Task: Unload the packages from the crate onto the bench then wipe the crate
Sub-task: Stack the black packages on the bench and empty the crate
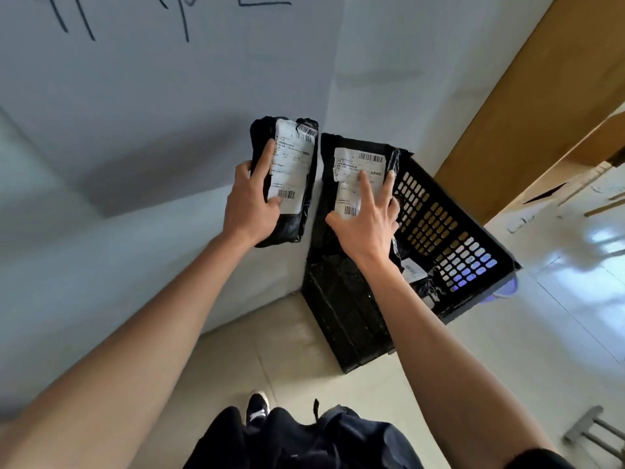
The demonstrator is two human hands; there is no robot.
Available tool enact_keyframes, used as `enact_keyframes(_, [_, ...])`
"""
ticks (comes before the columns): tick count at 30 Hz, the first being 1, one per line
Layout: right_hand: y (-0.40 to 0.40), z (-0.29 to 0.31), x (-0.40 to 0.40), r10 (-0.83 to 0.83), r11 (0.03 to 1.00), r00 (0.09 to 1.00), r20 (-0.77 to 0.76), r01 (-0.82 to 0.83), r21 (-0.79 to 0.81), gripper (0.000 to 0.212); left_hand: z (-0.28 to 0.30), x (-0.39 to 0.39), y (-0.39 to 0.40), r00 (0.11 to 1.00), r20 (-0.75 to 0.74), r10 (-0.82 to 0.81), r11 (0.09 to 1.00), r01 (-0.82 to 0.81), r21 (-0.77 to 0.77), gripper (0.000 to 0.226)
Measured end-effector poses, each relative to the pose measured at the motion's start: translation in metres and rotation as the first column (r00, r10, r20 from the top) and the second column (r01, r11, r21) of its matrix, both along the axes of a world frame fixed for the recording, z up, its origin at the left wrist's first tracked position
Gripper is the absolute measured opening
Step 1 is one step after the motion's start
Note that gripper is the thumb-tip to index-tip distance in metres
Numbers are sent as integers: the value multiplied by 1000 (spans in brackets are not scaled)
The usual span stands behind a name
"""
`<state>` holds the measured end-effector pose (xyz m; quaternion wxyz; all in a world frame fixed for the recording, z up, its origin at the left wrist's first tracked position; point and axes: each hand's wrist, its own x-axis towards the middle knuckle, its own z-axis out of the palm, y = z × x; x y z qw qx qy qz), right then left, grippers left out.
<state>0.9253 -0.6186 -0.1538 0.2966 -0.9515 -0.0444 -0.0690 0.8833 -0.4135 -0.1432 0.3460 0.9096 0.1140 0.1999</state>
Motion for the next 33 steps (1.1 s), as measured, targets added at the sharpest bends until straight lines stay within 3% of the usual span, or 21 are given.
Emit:
enact_keyframes(9, [-24,-28,-61,243,970,967,-83,-241,29,96,-42,-109,-41,950,-120,289,956,-293,-15,99])
enact_keyframes(15, [-18,-62,-132,428,901,881,-200,-434,18,94,-67,-208,-55,859,-237,453,886,-463,13,99])
enact_keyframes(24, [68,-65,-263,706,694,667,-238,-718,50,95,-67,-391,-24,640,-253,725,675,-733,82,99])
enact_keyframes(33, [181,-59,-519,912,374,340,-228,-919,127,94,-68,-673,10,302,-274,913,336,-938,87,95])
